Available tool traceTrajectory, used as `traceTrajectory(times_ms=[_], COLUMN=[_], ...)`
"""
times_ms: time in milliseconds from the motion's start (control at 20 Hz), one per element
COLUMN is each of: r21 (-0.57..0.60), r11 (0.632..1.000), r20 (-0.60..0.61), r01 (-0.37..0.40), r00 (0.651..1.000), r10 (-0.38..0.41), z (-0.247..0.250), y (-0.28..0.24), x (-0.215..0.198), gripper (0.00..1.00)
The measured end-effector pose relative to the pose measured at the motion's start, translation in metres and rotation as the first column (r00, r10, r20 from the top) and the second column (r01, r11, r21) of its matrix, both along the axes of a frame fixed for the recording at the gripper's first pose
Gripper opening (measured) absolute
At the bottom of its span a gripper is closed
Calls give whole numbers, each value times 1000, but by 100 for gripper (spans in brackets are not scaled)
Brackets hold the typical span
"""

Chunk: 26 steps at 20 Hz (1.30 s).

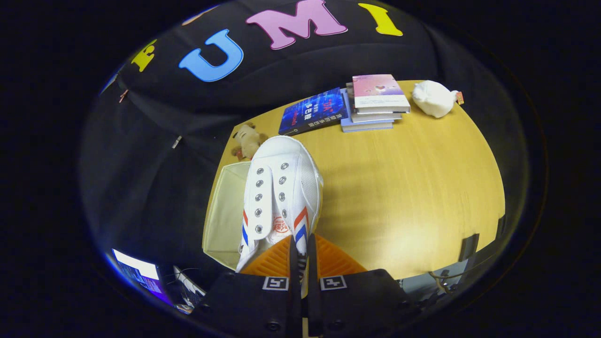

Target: Open the storage box then place both shoes into the box .Put the left shoe in first, then the right shoe, with the right side of both shoes facing outward in a uniform manner.

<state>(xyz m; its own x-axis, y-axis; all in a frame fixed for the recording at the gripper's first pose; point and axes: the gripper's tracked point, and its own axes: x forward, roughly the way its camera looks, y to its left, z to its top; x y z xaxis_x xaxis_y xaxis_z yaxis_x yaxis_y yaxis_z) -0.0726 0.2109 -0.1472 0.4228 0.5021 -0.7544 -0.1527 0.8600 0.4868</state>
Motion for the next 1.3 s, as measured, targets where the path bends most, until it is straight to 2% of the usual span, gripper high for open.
traceTrajectory(times_ms=[150, 400, 750, 950, 1000, 1200, 1250, 1300], r21=[19, -13, -131, -166, -157, -90, -95, -100], r11=[1000, 998, 991, 986, 987, 995, 993, 992], r20=[-5, -27, -94, -101, -95, -27, -3, 25], r01=[-24, -62, -16, -25, -28, -52, -66, -73], r00=[1000, 998, 996, 995, 995, 998, 998, 997], r10=[24, 61, 3, 8, 13, 49, 66, 76], z=[8, -11, -57, -66, -65, -39, -35, -28], y=[35, 82, 106, 121, 127, 148, 149, 146], x=[-7, -13, -1, 4, 4, 15, 17, 19], gripper=[9, 9, 9, 12, 17, 47, 75, 86])
